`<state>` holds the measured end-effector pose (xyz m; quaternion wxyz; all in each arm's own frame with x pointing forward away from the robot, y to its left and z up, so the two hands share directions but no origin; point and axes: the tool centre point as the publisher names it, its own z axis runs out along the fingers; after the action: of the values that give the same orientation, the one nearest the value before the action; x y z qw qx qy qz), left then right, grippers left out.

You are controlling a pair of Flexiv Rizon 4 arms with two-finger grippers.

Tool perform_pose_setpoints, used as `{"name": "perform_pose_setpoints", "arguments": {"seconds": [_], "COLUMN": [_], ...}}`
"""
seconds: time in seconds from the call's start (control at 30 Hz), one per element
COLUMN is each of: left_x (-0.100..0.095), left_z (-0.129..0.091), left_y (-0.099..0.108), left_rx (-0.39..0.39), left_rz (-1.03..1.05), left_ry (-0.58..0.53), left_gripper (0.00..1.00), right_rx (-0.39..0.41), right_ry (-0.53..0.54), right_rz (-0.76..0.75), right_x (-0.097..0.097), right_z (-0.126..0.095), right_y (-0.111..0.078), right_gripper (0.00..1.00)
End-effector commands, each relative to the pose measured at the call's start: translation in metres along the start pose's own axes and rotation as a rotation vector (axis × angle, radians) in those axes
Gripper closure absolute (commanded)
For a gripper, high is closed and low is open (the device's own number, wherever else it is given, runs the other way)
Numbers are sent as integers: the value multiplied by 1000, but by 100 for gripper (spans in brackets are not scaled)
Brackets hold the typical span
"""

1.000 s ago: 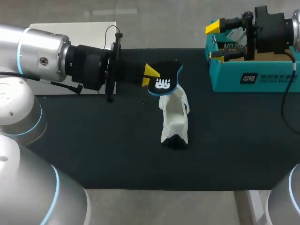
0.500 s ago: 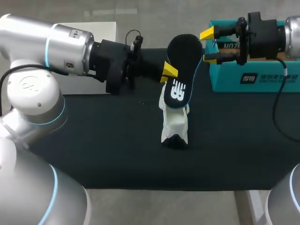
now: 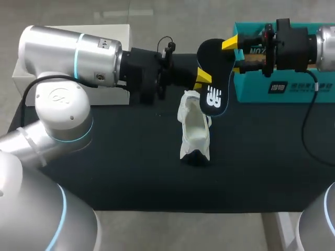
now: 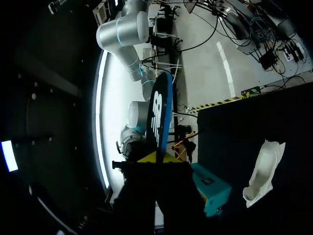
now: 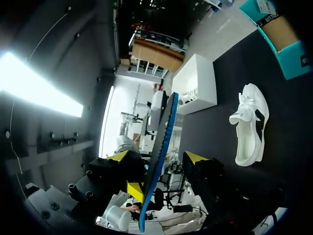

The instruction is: Take the shoe out of the shoebox, open the shoe tongue, remove and reinsert the insole, then place the shoe into the shoebox

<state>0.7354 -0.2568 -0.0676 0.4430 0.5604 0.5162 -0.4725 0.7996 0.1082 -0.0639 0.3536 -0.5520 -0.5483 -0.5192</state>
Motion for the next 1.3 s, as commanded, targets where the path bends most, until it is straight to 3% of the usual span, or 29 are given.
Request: {"name": "perform_pose_setpoints", "arguments": {"seconds": [0.03,0.13,0.2,0.3,0.53,0.57,0.6,0.63,0.67,0.9,1.3], "left_x": [0,0,0,-2,-5,-4,-3,-3,-2,-8,-32], "left_z": [6,8,8,11,12,10,7,5,3,-19,-55], "left_y": [-1,0,0,1,5,5,4,5,6,21,34], "left_rx": [-16,-16,-15,-11,-28,-25,-27,-27,-27,-37,-47], "left_rz": [-3,2,6,18,6,-4,-10,-13,-23,-68,-181], "left_ry": [4,6,9,12,12,22,37,54,75,269,806], "left_gripper": [100,100,100,100,100,95,61,9,0,0,0], "right_rx": [-8,-9,-8,-6,-1,-2,-4,-6,-8,-8,38], "right_ry": [1,2,3,6,5,6,6,6,7,8,-21], "right_rz": [4,6,7,9,10,10,10,10,10,17,40], "right_x": [-1,-2,-2,-3,-4,-5,-6,-7,-8,-18,-38], "right_z": [0,0,1,2,3,3,3,3,3,8,21], "right_y": [-3,-4,-4,-4,-3,-3,-3,-3,-2,0,0], "right_gripper": [53,59,71,99,100,100,100,100,100,100,100]}}
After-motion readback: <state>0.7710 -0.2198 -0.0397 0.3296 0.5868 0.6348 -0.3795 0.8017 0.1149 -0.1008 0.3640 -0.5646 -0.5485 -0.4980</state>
